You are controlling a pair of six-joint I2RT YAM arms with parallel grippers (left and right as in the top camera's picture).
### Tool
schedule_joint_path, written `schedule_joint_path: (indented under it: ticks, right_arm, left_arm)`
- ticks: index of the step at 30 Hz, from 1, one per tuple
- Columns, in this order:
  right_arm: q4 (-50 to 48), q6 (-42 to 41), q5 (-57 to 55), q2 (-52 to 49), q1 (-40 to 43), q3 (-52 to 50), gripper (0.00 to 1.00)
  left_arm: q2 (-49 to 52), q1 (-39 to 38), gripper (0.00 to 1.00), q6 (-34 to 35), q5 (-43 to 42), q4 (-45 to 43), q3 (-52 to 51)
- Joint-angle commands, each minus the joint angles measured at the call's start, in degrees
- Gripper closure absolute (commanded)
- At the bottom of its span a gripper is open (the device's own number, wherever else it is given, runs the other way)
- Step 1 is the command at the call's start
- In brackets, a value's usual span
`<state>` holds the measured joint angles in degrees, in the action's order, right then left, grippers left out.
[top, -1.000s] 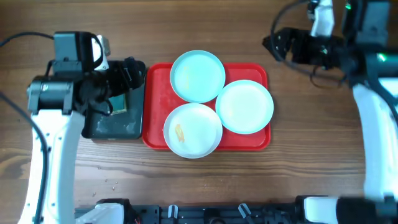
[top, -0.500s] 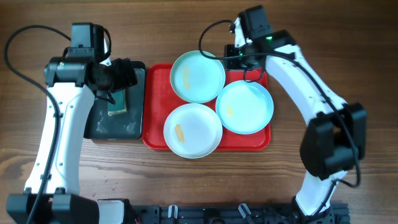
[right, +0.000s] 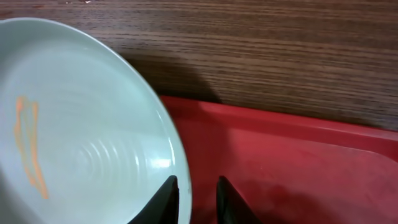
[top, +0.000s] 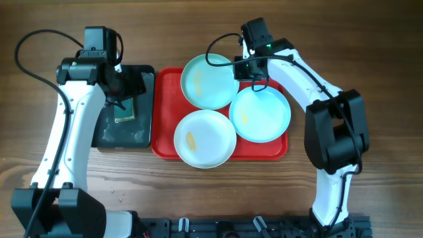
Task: Clean dirty plates on tray and stack at the side
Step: 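Move left gripper over the sponge and right gripper to the top plate rim, then close right gripper on the top plate's rim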
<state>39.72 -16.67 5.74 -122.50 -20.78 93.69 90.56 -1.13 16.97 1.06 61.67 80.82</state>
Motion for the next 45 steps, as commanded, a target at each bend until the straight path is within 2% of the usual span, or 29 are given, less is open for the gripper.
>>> schedule_joint_path:
  ticks: [1,11,18,22,24,29,32,34,36,45]
  right_arm:
    - [-0.33,-0.04,0.63,-1.81,-0.46,-0.44,0.79]
    - [-1.38,-0.55,0.66,-2.99,-0.61,-0.46,0.88]
    - [-2.05,-1.53,0.63,-4.52,-1.11,-0.46,0.89]
    - [-2.54,-1.51,0.63,-4.68,-1.18,-0.44,0.96]
    - [-2.89,-1.46,0.63,-4.63,-1.18,-0.35,0.94]
    - [-3.1,-1.33,0.63,-3.43,-1.18,-0.22,0.84]
    - [-3.21,-1.33,0.61,-2.78,-1.18,-0.22,0.84]
    - [-3.39,-1.33,0.61,-2.62,-1.18,-0.2,0.89]
    - [-3.48,-1.33,0.61,-2.54,-1.18,-0.17,0.89]
    - [-3.89,-1.36,0.61,-1.42,-1.18,-0.17,0.85]
  left_arm:
    - [0.74,-0.26,0.24,-0.22,0.76,-0.17,-0.37]
    - [0.74,-0.26,0.24,-0.24,0.79,-0.15,-0.37]
    - [0.74,-0.26,0.23,-0.24,0.79,-0.13,-0.37]
    - [0.74,-0.26,0.2,-0.24,0.79,-0.17,-0.37]
    - [0.74,-0.26,0.19,-0.24,0.79,-0.17,-0.37]
    - [0.74,-0.26,0.18,-0.24,0.79,-0.17,-0.37]
    - [0.74,-0.26,0.2,-0.24,0.79,-0.17,-0.37]
    - [0.74,-0.26,0.23,-0.24,0.79,-0.17,-0.37]
    - [0.74,-0.26,0.23,-0.24,0.79,-0.17,-0.37]
    - [0.74,-0.26,0.23,-0.24,0.79,-0.17,-0.37]
